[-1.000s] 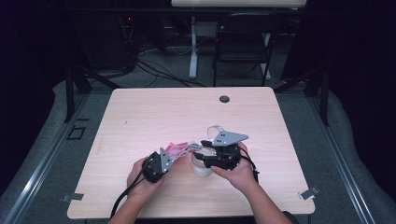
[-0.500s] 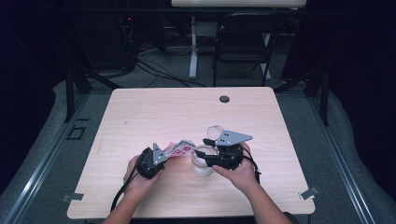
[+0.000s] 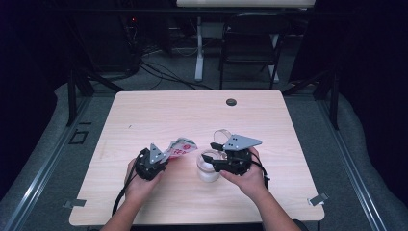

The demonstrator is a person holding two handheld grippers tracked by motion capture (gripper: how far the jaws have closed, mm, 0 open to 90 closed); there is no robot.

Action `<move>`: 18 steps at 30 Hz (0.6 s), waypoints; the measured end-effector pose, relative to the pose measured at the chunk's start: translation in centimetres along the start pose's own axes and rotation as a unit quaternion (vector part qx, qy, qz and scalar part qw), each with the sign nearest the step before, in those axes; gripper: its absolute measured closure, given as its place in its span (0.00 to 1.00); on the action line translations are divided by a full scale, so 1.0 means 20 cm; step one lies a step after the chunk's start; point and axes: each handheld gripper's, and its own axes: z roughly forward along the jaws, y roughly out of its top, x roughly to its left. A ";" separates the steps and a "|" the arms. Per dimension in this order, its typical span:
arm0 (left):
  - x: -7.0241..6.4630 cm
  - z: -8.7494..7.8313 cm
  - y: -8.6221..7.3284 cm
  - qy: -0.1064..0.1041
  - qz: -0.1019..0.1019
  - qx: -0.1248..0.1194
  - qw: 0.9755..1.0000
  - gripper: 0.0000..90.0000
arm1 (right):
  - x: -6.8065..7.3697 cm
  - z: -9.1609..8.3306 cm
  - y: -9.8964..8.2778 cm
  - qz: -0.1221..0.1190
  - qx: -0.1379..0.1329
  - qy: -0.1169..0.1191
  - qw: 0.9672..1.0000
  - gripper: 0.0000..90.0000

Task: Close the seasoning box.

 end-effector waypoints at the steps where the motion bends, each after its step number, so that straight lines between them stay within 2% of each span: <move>1: 0.01 -0.01 0.00 0.000 -0.004 -0.002 1.000 0.83 | 0.00 0.00 0.00 0.000 0.000 0.000 1.000 0.53; 10: 0.12 -0.09 -0.02 0.014 -0.039 -0.025 0.999 0.84 | 0.00 0.00 -0.01 0.003 0.001 -0.001 1.000 0.53; 18: 0.20 -0.17 -0.07 0.043 -0.061 -0.023 0.997 0.84 | 0.00 0.01 -0.01 0.002 0.004 -0.001 1.000 0.53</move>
